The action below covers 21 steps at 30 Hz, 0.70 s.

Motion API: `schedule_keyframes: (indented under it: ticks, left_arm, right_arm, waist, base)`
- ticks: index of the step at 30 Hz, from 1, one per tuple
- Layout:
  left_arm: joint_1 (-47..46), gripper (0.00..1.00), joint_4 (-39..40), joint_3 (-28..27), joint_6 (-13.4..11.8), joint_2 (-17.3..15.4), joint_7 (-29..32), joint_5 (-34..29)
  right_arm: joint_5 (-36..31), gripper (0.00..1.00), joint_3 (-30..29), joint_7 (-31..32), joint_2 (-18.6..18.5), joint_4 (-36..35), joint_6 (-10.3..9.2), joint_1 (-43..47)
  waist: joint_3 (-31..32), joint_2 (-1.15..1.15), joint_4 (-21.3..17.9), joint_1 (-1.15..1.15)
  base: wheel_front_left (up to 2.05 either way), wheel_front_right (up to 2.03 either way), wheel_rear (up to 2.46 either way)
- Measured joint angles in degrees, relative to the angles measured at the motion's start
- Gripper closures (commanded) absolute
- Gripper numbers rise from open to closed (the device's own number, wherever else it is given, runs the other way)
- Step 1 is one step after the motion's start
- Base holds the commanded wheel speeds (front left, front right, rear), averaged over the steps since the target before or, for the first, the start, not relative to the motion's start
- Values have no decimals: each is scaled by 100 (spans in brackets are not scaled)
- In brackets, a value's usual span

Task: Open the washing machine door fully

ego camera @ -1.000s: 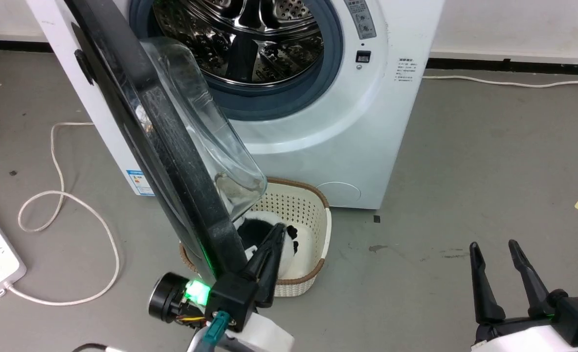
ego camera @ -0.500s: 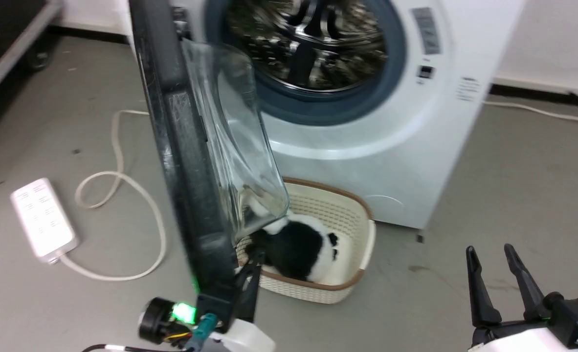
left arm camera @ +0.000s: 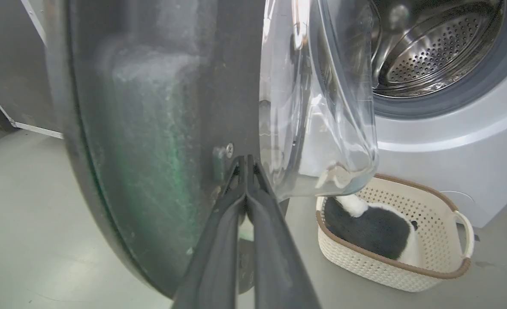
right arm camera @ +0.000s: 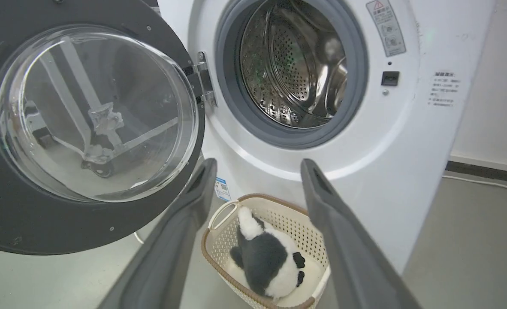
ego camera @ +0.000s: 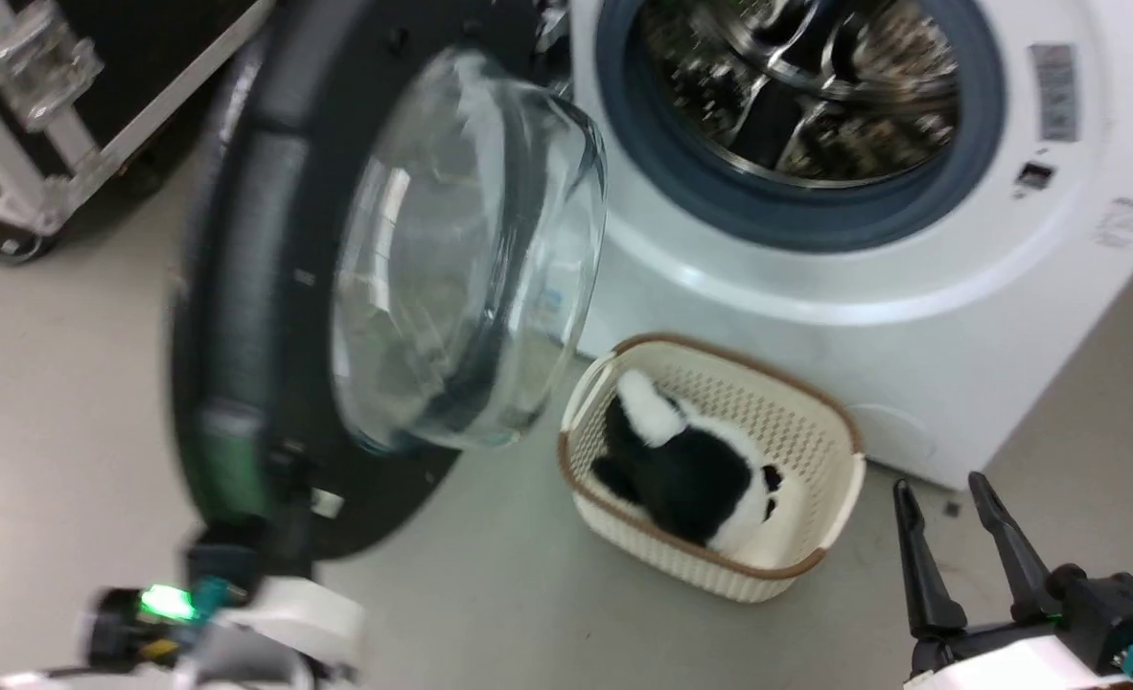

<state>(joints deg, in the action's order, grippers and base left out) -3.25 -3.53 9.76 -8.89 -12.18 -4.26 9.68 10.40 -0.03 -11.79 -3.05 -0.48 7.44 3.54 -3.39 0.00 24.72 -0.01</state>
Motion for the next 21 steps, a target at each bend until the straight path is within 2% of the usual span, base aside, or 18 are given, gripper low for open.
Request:
schedule_keyframes:
  ticks: [5,10,11,13,21]
  left_arm:
    - [-316,100,-116,-435,8,-397,-34,162]
    - [-590,100,-404,-865,130,-739,-90,438]
    - [-848,100,-680,-1103,189,-878,-119,649]
    - [-1045,100,-900,-1274,229,-977,-157,795]
    - [-1745,100,-1948,-1691,427,-1439,-339,1117]
  right_arm:
    - [-208,0,114,142,1,-242,-1,-90]
    - [-490,0,91,367,3,-520,0,-240]
    - [-577,0,89,523,-31,-676,-1,-291]
    - [-592,0,97,615,-101,-775,0,-291]
    - [-590,0,0,868,-380,-1132,-1,-291]
  waist:
    - [-392,0,132,1]
    - [-857,0,169,1]
    - [-1130,0,170,2]
    - [-1290,0,156,1]
    - [-1726,0,10,2]
  base:
    - [0,0,0]
    - [0,0,0]
    - [0,0,0]
    - [0,0,0]
    - [0,0,0]
